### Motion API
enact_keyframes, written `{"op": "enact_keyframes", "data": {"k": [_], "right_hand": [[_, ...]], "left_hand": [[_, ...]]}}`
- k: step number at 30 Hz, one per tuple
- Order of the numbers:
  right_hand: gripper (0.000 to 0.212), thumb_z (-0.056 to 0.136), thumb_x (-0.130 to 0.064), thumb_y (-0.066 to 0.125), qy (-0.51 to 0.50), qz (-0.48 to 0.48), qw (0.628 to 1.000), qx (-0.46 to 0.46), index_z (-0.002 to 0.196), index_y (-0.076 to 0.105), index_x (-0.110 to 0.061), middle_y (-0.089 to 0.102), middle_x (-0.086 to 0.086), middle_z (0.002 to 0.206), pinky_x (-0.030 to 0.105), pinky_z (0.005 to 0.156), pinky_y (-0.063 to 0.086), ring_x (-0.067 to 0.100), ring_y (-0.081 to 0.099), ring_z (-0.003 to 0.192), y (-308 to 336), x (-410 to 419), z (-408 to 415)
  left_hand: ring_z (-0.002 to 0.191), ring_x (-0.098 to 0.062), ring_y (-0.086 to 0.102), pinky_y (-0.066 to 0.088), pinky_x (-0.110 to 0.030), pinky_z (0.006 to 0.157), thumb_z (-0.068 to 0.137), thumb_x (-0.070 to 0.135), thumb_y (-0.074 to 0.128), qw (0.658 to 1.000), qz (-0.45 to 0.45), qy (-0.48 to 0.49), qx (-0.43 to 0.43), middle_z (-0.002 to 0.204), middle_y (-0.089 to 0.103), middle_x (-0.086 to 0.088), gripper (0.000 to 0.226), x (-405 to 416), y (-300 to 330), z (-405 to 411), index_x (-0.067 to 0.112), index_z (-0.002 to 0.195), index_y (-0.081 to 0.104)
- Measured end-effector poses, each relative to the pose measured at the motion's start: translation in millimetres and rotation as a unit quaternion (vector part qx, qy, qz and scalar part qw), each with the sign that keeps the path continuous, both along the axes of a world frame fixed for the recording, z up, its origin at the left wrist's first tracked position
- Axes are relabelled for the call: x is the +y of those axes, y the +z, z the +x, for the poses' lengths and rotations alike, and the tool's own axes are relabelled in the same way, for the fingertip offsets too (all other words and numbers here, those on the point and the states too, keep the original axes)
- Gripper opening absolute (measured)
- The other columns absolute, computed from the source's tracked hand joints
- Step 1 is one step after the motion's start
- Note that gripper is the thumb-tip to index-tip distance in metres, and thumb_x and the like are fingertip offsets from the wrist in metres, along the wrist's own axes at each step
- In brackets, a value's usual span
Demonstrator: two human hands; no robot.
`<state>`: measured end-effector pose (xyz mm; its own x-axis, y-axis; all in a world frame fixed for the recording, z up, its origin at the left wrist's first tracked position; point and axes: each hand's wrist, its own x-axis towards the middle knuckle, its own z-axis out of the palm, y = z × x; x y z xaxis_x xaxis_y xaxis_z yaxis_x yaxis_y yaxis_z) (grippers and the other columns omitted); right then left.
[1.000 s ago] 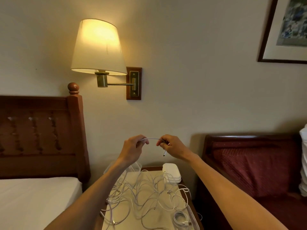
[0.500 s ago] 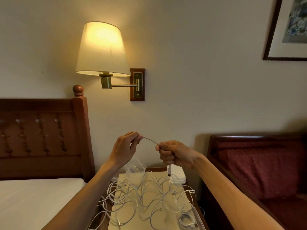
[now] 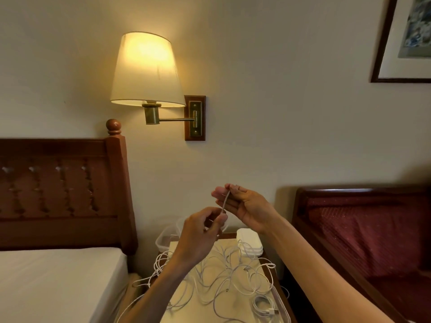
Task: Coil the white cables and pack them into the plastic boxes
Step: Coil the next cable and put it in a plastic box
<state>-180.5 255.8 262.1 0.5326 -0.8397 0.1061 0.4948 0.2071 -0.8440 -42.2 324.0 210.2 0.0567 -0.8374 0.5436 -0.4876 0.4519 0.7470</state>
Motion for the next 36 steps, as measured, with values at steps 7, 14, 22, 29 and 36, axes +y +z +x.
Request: {"op": "enact_keyframes", "data": {"k": [7, 14, 22, 29, 36], "right_hand": [[0.034, 0.091, -0.047, 0.057, -0.405, -0.370, 0.762, 0.342, 0.078, 0.063, -0.017, 0.066, -0.003, 0.072, 0.026, 0.066, 0.049, 0.010, 0.061, 0.067, -5.1, 6.7, -15.5], [0.033, 0.106, -0.023, 0.031, -0.062, -0.233, 0.943, 0.227, 0.084, 0.052, -0.012, 0.026, -0.001, 0.060, 0.028, 0.045, 0.019, 0.012, 0.022, 0.049, -21.7, 36.3, 14.8], [0.036, 0.106, -0.023, 0.034, -0.012, -0.240, 0.922, 0.304, 0.076, 0.051, -0.014, 0.027, -0.002, 0.056, 0.025, 0.044, 0.016, 0.010, 0.020, 0.047, -27.8, 41.2, -2.9], [0.043, 0.101, -0.013, 0.043, -0.147, -0.443, 0.777, 0.422, 0.060, 0.052, -0.025, 0.048, -0.012, 0.053, 0.019, 0.055, 0.033, 0.003, 0.041, 0.048, -8.2, 20.5, 25.1], [0.042, 0.104, -0.020, 0.039, -0.098, -0.414, 0.828, 0.366, 0.065, 0.055, -0.021, 0.043, -0.012, 0.045, 0.016, 0.048, 0.030, 0.003, 0.036, 0.045, -0.3, 25.3, 32.1]], "left_hand": [[0.056, -0.008, 0.046, 0.038, -0.031, 0.057, 0.102, 0.024, 0.047, 0.973, -0.076, 0.071, -0.208, 0.060, 0.050, 0.016, 0.021, -5.7, 25.9, 32.9, 0.026, 0.081, 0.054], [0.071, -0.012, 0.058, 0.037, -0.029, 0.059, 0.102, 0.033, 0.044, 0.924, -0.123, 0.189, -0.310, 0.080, 0.057, 0.018, 0.016, -1.7, 52.6, 57.5, 0.032, 0.089, 0.052], [0.095, -0.032, 0.060, 0.047, -0.041, 0.076, 0.102, 0.037, 0.041, 0.920, -0.002, 0.358, -0.158, 0.097, 0.067, -0.006, 0.026, 3.9, 75.4, 156.0, 0.026, 0.100, 0.065], [0.144, -0.015, 0.026, 0.024, -0.035, 0.119, 0.099, 0.017, 0.051, 0.955, 0.061, 0.086, -0.277, 0.154, 0.033, 0.003, 0.054, 18.4, 70.8, 103.7, 0.019, 0.149, 0.032], [0.070, 0.004, 0.057, 0.042, -0.016, 0.066, 0.098, 0.001, 0.046, 0.960, -0.114, 0.036, -0.252, 0.082, 0.063, 0.011, 0.024, 11.1, 55.2, 81.8, 0.014, 0.090, 0.065]]}}
